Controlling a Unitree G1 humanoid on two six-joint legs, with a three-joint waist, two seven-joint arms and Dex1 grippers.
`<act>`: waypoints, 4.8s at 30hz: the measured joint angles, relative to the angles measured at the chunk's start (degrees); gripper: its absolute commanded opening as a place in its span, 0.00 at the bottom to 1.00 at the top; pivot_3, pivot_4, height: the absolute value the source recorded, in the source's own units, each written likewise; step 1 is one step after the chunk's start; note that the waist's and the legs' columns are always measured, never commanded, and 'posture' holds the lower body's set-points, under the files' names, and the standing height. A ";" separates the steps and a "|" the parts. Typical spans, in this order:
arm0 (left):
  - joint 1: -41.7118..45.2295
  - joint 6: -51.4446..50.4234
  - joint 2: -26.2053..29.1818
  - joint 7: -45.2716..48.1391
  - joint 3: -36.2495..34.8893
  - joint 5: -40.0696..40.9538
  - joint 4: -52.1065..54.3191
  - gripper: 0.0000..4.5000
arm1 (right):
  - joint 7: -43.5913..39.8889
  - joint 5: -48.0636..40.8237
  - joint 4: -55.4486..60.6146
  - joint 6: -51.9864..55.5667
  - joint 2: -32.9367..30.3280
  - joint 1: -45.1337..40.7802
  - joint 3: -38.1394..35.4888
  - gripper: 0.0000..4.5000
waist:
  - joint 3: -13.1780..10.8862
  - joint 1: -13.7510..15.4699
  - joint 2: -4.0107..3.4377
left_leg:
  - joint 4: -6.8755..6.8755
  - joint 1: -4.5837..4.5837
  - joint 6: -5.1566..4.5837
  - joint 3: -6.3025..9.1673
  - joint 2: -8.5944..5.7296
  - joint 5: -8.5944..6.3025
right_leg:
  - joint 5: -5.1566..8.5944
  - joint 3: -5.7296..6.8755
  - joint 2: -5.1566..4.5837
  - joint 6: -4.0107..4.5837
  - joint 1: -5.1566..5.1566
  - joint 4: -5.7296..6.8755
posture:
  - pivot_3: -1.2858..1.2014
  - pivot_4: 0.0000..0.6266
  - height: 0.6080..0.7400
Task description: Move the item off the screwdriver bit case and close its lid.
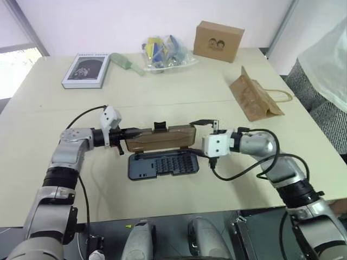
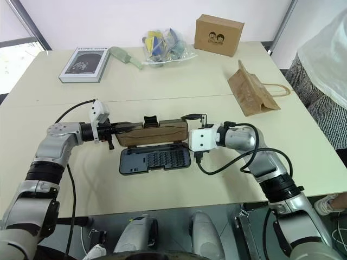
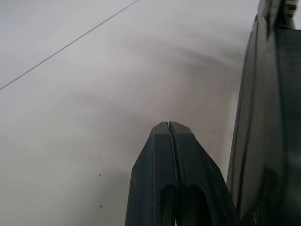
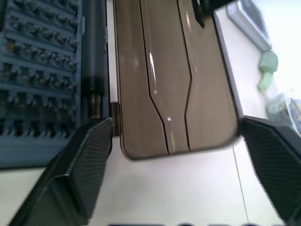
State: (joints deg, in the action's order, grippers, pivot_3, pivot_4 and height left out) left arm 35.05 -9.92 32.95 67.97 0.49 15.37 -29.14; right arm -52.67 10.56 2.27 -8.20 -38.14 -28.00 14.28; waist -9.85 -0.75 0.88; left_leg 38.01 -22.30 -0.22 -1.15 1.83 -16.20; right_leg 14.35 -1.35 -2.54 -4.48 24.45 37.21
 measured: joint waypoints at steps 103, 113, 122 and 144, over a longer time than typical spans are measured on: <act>17.11 6.81 -8.96 8.19 11.06 -8.92 -20.69 0.00 | 17.51 -53.99 22.85 76.24 11.37 5.22 1.34 0.00 | -0.03 -0.10 0.12 | 0.06 -0.19 -0.12 0.09 -0.01 -0.07 | 0.01 0.04 0.05 -0.04 0.12 -0.02 | 0.52 0.24 1.00; 15.74 6.98 -10.31 9.88 11.35 -9.95 -19.17 0.00 | 19.18 -52.33 23.19 75.98 12.71 5.72 1.60 0.00 | 0.00 -0.34 0.15 | 0.06 -0.16 -0.12 0.10 0.00 -0.07 | 0.01 0.04 0.07 -0.04 0.11 0.00 | 0.52 0.24 1.00; 14.60 6.56 -10.22 11.76 11.71 -10.24 -15.56 0.00 | 20.40 -49.85 23.34 74.16 14.23 6.85 2.39 0.00 | 0.09 -0.61 0.29 | 0.06 -0.08 -0.13 0.12 0.04 -0.07 | 0.01 0.02 0.14 -0.03 0.07 0.02 | 0.52 0.24 1.00; 12.99 5.40 -9.74 11.50 11.73 -10.32 -13.34 0.00 | 21.98 -45.28 22.31 75.18 16.70 5.92 5.24 0.00 | 0.36 -1.85 0.60 | 0.06 0.09 -0.13 0.22 0.10 -0.06 | 0.01 0.02 0.23 0.00 -0.07 0.09 | 0.52 0.24 1.00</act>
State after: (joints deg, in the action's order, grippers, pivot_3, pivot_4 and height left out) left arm 48.04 -4.52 23.20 79.47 12.22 5.05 -42.48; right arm -30.70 -34.72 24.58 66.98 -21.44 -22.08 19.52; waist -9.49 -2.60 1.48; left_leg 38.07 -22.21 -0.35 -0.93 1.93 -16.27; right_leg 14.36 -1.33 -2.31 -4.48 24.38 37.30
